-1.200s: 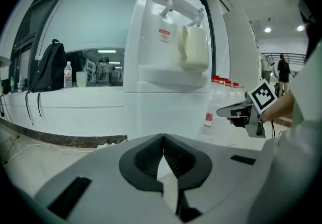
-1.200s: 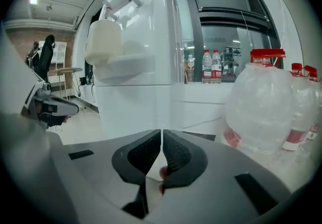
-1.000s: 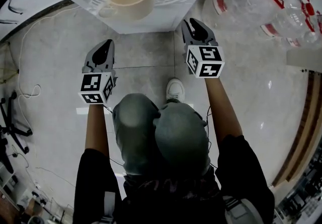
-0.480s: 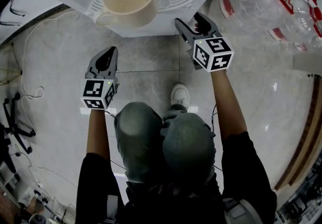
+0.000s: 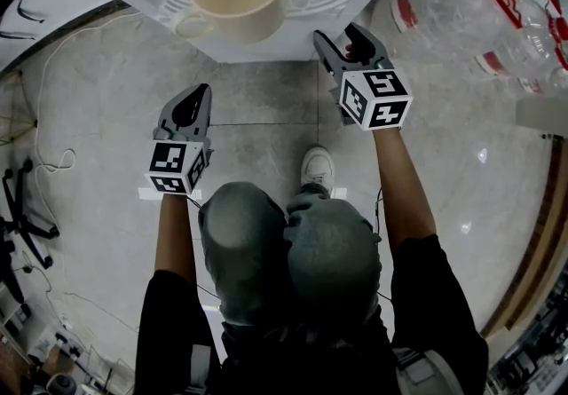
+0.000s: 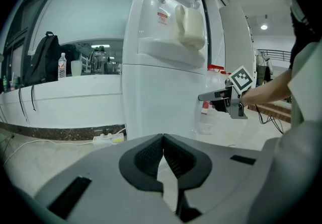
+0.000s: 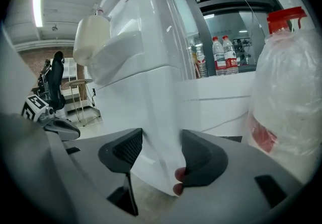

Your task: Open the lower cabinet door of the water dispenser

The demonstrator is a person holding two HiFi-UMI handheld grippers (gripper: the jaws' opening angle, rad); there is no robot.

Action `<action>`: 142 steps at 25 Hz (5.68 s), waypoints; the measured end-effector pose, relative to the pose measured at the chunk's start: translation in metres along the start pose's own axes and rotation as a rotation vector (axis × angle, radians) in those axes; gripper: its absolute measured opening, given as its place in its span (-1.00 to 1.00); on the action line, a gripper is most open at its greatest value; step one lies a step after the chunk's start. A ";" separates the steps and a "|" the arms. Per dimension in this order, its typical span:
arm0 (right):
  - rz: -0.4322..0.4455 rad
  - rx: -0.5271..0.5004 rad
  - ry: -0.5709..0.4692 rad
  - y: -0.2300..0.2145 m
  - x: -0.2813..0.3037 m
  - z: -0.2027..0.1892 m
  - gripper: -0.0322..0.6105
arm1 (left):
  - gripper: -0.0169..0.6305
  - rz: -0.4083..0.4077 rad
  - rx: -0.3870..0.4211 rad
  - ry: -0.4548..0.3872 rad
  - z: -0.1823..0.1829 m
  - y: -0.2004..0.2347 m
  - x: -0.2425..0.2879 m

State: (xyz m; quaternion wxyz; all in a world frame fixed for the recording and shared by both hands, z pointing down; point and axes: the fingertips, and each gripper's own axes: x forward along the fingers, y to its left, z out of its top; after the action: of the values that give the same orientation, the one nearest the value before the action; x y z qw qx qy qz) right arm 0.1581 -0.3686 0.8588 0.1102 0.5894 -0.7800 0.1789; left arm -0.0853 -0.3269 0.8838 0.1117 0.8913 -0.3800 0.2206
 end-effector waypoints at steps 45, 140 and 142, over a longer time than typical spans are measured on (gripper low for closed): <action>-0.115 0.050 0.340 0.087 -0.093 -0.047 -0.47 | -0.91 -0.097 -0.164 0.240 0.037 -0.100 -0.143; -0.120 0.180 0.189 0.334 -0.279 0.284 -0.86 | -0.92 -0.157 -0.044 0.106 0.306 -0.065 -0.391; -0.128 0.182 0.164 0.325 -0.290 0.299 -0.86 | -0.92 -0.155 -0.043 0.083 0.322 -0.069 -0.394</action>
State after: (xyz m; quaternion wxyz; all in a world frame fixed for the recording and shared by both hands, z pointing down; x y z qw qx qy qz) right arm -0.0607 -0.1570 0.4264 0.1306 0.6289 -0.7098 0.2892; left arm -0.1778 -0.1506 0.4105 0.1632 0.9056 -0.3094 0.2397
